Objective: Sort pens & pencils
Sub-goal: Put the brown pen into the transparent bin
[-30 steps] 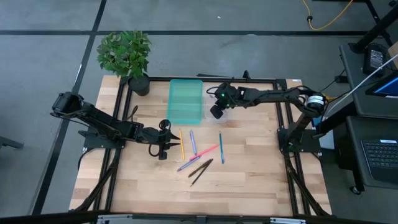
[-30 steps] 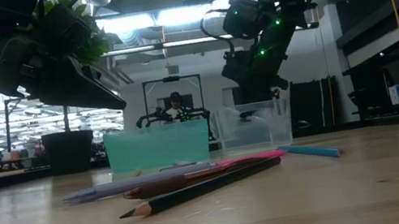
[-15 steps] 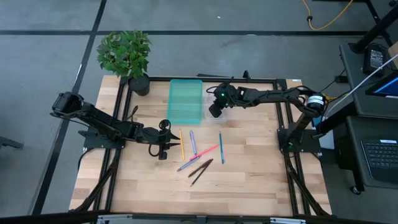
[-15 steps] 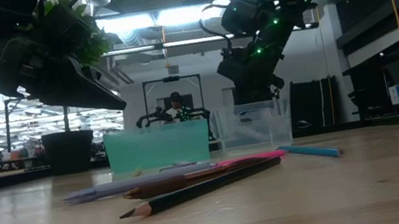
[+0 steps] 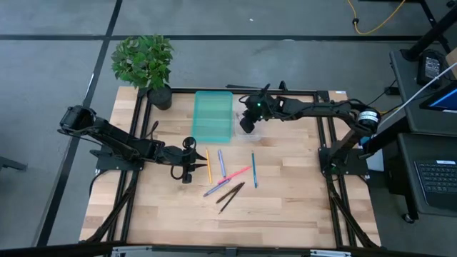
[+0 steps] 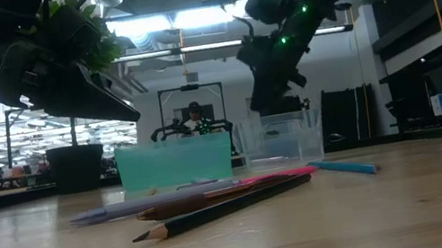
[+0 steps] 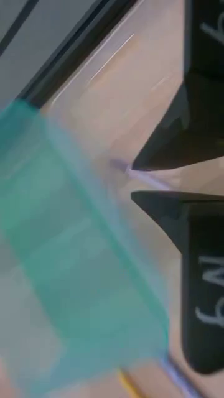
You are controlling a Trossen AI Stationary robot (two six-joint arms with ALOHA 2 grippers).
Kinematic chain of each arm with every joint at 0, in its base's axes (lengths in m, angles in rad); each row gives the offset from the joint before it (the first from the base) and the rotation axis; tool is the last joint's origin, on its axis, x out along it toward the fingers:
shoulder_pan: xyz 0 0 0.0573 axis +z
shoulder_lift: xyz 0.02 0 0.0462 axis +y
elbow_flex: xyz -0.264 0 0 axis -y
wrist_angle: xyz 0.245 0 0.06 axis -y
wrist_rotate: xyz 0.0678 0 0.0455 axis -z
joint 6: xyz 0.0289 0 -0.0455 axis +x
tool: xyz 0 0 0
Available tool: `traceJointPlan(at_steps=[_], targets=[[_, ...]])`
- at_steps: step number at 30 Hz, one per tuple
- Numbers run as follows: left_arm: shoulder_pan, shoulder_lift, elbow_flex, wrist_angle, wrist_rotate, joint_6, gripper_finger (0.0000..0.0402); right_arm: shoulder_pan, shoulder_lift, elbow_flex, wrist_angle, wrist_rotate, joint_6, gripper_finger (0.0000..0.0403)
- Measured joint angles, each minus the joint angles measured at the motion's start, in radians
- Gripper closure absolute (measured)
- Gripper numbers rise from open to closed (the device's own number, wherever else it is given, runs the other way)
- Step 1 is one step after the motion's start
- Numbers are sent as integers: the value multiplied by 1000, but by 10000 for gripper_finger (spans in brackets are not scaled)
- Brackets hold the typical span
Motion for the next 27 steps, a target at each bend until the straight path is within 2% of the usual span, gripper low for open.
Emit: traceJointPlan(at_steps=[10,16,23,27], targets=[[21,0,0,33,-7,48,308,21,-11,36,3,-218,-193,342],[60,0,0,114,-9,91,308,45,-11,31,39,-234,-289,342],[61,-5,0,216,-8,180,308,130,-28,30,64,-420,-390,342],[61,-20,1,214,-8,202,308,177,-48,-2,117,-428,-410,342]])
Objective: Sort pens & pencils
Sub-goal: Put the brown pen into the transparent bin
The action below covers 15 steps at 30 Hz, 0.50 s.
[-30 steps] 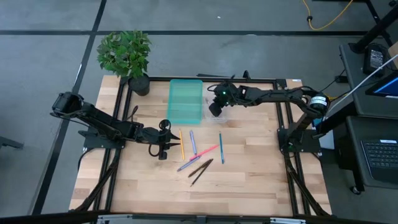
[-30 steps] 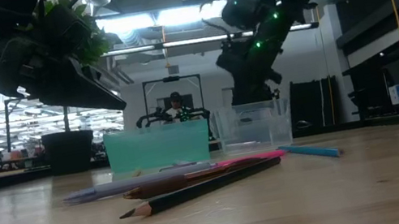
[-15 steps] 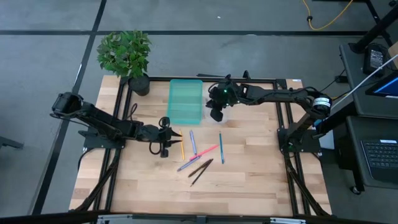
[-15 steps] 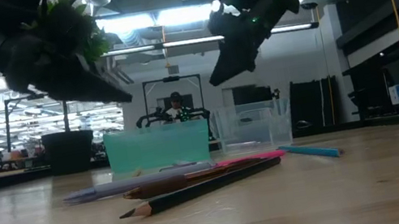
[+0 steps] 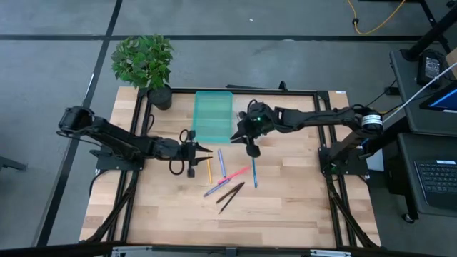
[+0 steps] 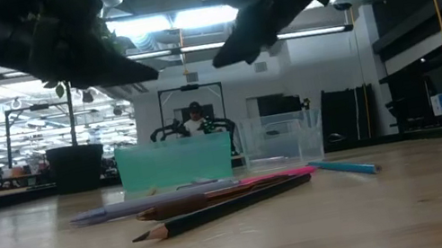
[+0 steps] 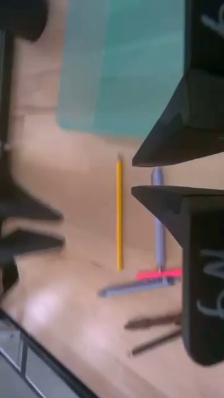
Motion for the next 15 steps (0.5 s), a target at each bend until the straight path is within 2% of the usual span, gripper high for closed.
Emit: traceJointPlan(at_steps=[6,15], targets=[[0,-92,-36,-1,0,38,308,9,-109,-116,90,34,5,341],[-3,-348,-168,-8,0,-7,308,43,-305,-414,459,35,72,341]])
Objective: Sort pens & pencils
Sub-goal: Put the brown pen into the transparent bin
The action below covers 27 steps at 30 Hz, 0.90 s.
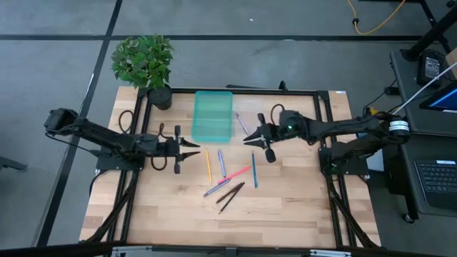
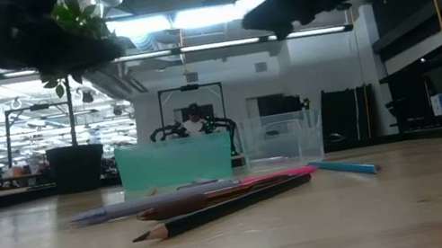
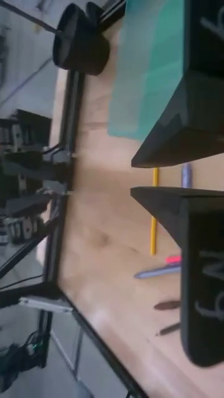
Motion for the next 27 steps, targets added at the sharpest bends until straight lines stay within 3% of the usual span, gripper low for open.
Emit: traceJointPlan(at_steps=[5,14,20,27], targets=[[-15,-32,-31,5,15,-70,308,40,-15,-100,153,1,42,341],[-87,-25,-34,17,9,-96,308,139,13,-111,173,17,62,341],[-124,41,-33,83,9,-117,308,218,101,-111,224,148,85,341],[-165,165,-33,165,8,-181,308,267,184,-109,299,156,165,341]])
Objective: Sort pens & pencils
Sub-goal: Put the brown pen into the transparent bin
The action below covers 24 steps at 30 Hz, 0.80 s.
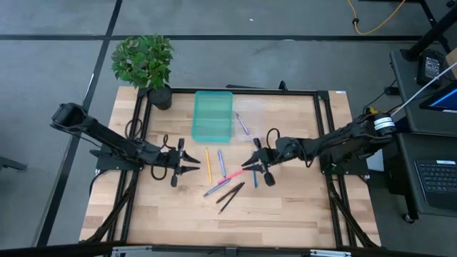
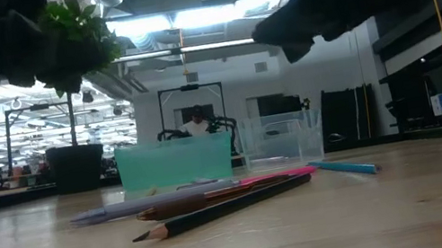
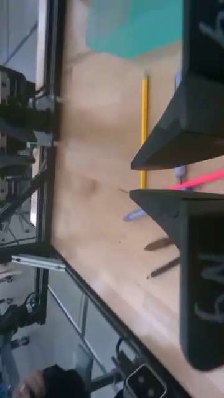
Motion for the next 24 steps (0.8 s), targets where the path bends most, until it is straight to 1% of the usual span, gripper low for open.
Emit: traceJointPlan(at_steps=[3,5,8,10,14,19,24], targets=[[-11,41,0,48,0,-14,308,19,15,17,-4,0,29,341],[-19,58,0,53,0,-17,308,39,21,34,-10,3,28,341],[-26,69,2,58,0,-40,308,73,35,77,-67,13,28,333],[-32,70,2,58,-1,-42,308,90,50,127,-162,38,28,323],[-39,70,2,59,-3,-41,308,117,101,257,-411,99,27,296],[-38,70,2,58,-6,-41,308,121,169,406,-636,84,0,272],[-40,70,2,55,-6,-41,308,130,252,543,-864,81,-3,275]])
